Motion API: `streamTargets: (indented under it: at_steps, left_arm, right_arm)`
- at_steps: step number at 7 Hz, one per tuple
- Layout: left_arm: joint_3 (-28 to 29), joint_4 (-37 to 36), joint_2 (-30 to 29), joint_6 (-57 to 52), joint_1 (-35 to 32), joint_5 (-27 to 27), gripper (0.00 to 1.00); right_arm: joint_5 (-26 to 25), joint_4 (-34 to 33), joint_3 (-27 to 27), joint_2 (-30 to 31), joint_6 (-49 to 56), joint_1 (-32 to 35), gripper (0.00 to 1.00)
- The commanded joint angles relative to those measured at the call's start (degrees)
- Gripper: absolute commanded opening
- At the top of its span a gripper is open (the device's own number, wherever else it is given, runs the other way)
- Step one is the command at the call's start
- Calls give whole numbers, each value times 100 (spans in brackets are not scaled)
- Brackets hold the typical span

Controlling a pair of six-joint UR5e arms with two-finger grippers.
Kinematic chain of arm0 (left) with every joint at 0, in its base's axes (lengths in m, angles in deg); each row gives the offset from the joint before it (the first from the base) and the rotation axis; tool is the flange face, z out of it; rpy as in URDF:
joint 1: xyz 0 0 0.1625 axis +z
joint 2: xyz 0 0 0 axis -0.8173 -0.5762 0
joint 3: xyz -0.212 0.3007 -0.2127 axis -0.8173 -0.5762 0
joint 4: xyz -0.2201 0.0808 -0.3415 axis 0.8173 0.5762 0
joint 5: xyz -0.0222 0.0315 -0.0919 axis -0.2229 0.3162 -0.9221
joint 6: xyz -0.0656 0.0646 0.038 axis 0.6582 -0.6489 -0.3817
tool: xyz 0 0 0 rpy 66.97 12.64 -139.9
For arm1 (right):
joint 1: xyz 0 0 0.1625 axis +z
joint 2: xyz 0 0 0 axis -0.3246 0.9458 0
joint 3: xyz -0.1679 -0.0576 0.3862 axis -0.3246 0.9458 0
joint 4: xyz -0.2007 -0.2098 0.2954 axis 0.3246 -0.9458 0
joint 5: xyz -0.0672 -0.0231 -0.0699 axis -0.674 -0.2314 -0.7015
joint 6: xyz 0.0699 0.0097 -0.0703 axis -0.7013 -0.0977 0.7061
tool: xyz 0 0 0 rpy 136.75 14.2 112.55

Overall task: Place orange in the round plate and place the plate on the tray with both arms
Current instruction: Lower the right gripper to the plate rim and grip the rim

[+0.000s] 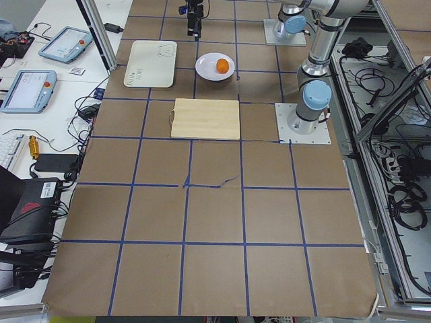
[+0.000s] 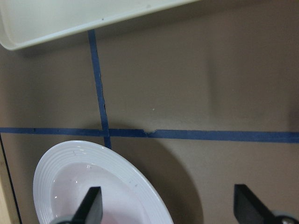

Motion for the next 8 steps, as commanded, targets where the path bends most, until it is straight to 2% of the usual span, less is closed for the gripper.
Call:
streamTargets:
  at_steps: [1, 4, 5, 8]
  left_arm:
    - [18, 22, 34, 39, 11, -9, 100]
    - [18, 31, 78, 4, 20, 0, 100]
    - [-43, 40, 139, 4, 38, -9, 100]
    - [-61, 31, 157, 4, 38, 0, 100]
  right_arm:
    - [529, -965, -712, -66, 20, 28, 100]
    - [556, -1301, -995, -206, 46, 281, 98]
    - [556, -1529, -995, -294, -6, 422, 92]
    - [556, -1636, -1004, -400, 29, 450, 69]
